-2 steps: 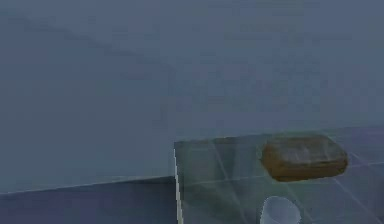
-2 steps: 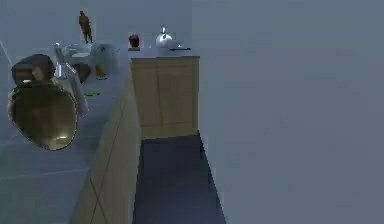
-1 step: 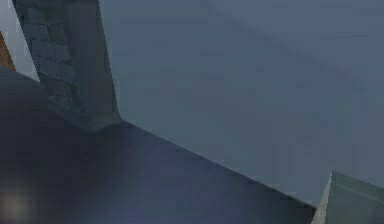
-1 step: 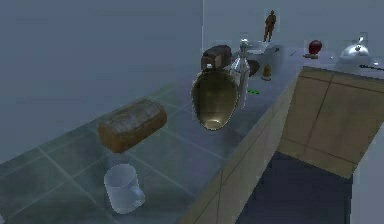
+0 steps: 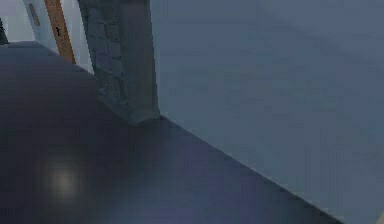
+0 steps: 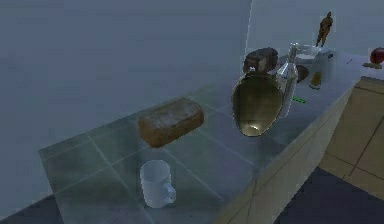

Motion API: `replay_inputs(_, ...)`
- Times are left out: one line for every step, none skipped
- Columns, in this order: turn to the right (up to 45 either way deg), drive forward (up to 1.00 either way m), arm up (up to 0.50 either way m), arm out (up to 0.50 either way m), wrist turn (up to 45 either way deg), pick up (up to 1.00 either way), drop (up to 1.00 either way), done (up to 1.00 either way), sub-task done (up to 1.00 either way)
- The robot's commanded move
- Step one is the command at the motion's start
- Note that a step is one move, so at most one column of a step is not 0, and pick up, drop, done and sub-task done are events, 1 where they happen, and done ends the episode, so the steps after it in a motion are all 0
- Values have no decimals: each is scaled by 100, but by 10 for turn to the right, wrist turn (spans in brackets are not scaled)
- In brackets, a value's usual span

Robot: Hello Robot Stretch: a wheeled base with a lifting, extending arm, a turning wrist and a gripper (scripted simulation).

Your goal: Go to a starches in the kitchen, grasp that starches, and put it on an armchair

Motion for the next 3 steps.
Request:
replay_inputs(0,0,50,0,0,0,0,0,0)
replay_inputs(0,0,38,0,0,0,0,0,0)
replay_inputs(0,0,0,30,0,0,0,0,0)
